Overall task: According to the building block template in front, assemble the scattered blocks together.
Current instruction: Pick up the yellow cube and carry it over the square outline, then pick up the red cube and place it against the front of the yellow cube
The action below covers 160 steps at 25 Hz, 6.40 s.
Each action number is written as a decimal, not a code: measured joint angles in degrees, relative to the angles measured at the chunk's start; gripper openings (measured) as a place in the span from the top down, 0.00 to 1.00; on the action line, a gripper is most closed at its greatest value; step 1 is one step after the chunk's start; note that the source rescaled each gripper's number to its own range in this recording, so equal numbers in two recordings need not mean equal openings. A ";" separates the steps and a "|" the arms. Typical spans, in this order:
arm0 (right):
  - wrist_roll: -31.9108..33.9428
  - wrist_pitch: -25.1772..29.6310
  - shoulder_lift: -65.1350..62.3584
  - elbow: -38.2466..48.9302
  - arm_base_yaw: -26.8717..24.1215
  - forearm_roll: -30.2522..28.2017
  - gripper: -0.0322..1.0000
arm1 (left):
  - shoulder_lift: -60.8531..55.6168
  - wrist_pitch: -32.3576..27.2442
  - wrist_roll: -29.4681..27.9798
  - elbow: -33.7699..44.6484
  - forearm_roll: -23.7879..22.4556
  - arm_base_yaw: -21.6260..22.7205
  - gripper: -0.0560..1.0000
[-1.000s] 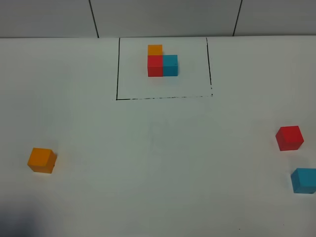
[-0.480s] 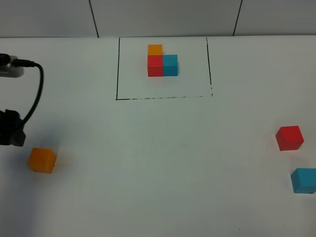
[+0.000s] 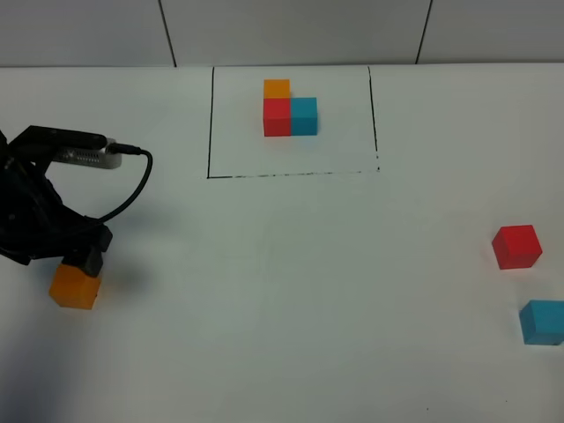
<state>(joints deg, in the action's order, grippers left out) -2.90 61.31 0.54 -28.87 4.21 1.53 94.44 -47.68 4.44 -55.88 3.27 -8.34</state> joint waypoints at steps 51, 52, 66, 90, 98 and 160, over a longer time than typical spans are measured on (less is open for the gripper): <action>0.00 0.00 0.00 0.00 0.00 0.00 0.27 | 6.62 15.21 -7.58 7.99 -4.52 0.00 0.19; 0.00 0.00 0.00 0.00 0.00 0.00 0.27 | 6.62 15.44 -7.84 7.99 -4.52 0.00 0.26; 0.00 0.00 0.00 0.00 0.00 0.00 0.27 | 5.58 6.27 -5.51 -0.76 -1.63 -0.98 0.93; 0.00 0.00 0.00 0.00 0.00 0.00 0.27 | 39.29 -20.60 30.50 -61.31 -9.45 -29.59 0.93; 0.00 0.00 0.00 0.00 0.00 0.00 0.27 | 47.09 -20.64 38.94 -67.44 -10.54 -30.65 0.93; 0.00 0.00 0.00 0.00 0.00 0.00 0.27 | 34.62 -20.76 21.24 -68.13 -9.52 -22.84 0.02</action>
<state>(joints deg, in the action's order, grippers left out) -2.90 61.31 0.54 -28.87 4.21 1.53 129.06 -68.44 25.68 -124.01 -6.25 -31.18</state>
